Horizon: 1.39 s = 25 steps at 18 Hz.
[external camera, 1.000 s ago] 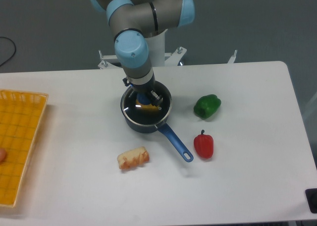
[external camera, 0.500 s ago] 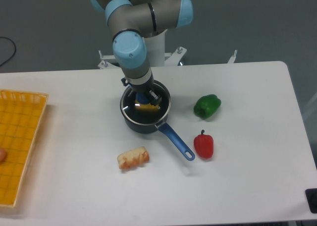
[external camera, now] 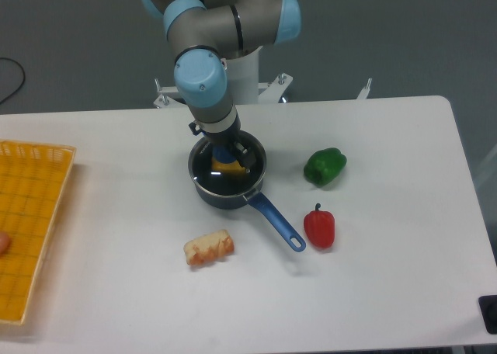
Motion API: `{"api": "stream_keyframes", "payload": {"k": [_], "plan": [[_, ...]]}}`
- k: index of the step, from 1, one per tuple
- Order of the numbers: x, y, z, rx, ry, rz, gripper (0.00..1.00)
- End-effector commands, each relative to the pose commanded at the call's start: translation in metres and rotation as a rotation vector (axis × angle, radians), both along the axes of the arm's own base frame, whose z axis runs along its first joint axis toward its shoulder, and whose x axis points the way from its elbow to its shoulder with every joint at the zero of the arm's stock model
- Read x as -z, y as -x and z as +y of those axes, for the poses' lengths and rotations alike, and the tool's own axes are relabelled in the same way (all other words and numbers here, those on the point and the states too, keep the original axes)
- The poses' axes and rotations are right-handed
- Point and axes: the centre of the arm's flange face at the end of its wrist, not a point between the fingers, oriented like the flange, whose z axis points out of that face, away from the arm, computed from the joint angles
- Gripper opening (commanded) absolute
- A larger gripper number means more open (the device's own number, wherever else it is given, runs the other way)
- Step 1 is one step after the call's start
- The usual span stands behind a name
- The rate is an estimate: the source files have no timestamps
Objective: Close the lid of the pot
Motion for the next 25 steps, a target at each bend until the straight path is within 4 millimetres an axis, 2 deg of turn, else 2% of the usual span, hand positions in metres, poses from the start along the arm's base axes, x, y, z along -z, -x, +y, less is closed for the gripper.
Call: {"api": "stream_keyframes", "payload": {"k": [1, 5, 7, 9, 10, 12, 16, 22, 25], "plan": [[-0.004, 0.001, 0.002, 0.001, -0.007, 0.004, 1.00], [-0.036, 0.026, 0.011, -0.021, -0.049, 0.051, 1.00], [-0.055, 0.052, 0.008, -0.057, -0.078, 0.073, 1.00], [-0.063, 0.066, 0.008, -0.086, -0.092, 0.076, 1.00], [-0.066, 0.080, 0.000, -0.128, -0.106, 0.064, 1.00], [-0.065, 0.089, -0.007, -0.142, -0.112, 0.047, 1.00], [-0.079, 0.124, -0.021, -0.159, -0.129, 0.068, 1.00], [-0.091, 0.191, -0.079, -0.070, -0.126, 0.072, 1.00], [-0.092, 0.235, -0.112, -0.045, -0.205, 0.027, 1.00]]}}
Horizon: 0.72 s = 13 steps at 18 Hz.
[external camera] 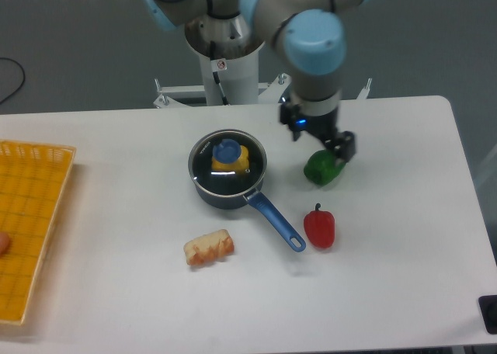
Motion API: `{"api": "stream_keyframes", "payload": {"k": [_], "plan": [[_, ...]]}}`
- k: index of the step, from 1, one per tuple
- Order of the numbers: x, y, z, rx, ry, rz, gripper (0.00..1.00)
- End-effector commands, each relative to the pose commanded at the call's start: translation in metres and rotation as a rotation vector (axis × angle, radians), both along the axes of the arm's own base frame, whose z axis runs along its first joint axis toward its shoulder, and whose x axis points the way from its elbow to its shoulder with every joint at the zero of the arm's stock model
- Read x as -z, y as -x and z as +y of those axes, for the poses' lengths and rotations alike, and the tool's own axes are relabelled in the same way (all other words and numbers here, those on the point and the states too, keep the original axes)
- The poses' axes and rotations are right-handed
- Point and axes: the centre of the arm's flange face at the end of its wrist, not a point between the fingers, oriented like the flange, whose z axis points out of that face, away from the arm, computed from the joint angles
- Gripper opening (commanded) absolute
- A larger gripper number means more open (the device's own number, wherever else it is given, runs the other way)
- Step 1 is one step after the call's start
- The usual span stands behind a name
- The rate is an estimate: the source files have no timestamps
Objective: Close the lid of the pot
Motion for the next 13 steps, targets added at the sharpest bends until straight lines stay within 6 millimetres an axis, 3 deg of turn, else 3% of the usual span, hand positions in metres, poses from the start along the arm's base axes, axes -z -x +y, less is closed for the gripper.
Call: {"api": "stream_keyframes", "payload": {"k": [6, 10, 13], "plan": [[-0.003, 0.051, -0.079, 0.114, -0.016, 0.011, 1.00], [0.000, 0.068, -0.116, 0.162, -0.005, 0.013, 1.00], [0.000, 0.070, -0.132, 0.165, -0.001, -0.013, 1.00]]}}
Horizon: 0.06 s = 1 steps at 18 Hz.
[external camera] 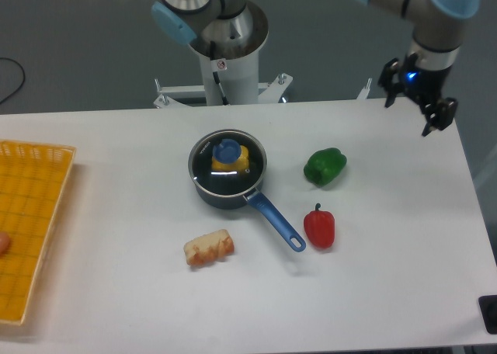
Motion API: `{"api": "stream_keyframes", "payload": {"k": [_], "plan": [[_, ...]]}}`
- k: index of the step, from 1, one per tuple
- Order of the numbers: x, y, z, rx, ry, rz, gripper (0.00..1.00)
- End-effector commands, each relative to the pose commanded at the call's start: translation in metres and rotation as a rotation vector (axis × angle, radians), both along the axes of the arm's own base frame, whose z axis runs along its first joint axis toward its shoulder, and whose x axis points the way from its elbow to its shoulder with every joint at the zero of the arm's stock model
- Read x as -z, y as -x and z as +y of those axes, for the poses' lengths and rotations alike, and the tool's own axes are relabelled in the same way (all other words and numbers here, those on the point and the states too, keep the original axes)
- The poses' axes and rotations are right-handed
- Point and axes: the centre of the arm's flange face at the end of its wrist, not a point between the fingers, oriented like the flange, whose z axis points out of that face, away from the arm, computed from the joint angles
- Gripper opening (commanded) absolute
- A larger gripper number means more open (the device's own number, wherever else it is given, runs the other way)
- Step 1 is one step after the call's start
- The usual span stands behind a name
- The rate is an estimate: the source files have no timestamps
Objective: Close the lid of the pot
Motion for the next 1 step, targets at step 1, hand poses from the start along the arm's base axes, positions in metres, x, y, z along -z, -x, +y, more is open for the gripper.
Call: {"api": "stream_keyframes", "payload": {"k": [1], "plan": [[0.0005, 0.0008, -0.0034, -0.005, 0.001, -0.005, 1.00]]}}
